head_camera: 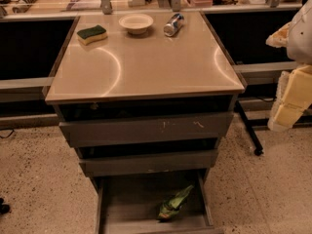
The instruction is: Pick green rice chip bag from bottom drawer and place on counter
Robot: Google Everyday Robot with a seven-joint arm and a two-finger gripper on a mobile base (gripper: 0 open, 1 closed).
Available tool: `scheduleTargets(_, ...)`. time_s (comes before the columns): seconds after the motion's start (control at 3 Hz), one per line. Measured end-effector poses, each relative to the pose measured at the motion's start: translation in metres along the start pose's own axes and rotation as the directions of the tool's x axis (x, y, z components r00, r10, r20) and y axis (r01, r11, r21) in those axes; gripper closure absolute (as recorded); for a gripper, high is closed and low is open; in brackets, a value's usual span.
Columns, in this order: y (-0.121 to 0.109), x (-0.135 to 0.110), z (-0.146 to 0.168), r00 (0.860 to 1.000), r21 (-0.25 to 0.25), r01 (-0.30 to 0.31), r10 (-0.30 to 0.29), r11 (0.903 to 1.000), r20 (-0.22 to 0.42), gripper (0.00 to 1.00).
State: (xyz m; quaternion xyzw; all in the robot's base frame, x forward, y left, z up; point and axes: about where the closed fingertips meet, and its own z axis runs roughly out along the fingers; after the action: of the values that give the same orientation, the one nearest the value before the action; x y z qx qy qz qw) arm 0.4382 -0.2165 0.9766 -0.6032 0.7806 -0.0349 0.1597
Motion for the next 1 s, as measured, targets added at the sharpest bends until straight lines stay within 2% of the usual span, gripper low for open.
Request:
scheduleTargets(0.33, 0.0, 0.0, 0.0, 1.0, 0.0, 0.0, 0.0, 1.0, 0.0, 0.0)
scheduleTargets(0.67, 0.003, 0.001, 0.014, 1.0, -0.005, -0.001, 0.001, 1.0, 0.023, 0.19)
scheduleTargets(1.0, 0.022, -0.002, 0.064, 0.996, -0.04, 0.017, -0.014, 0.9991, 0.086, 0.42)
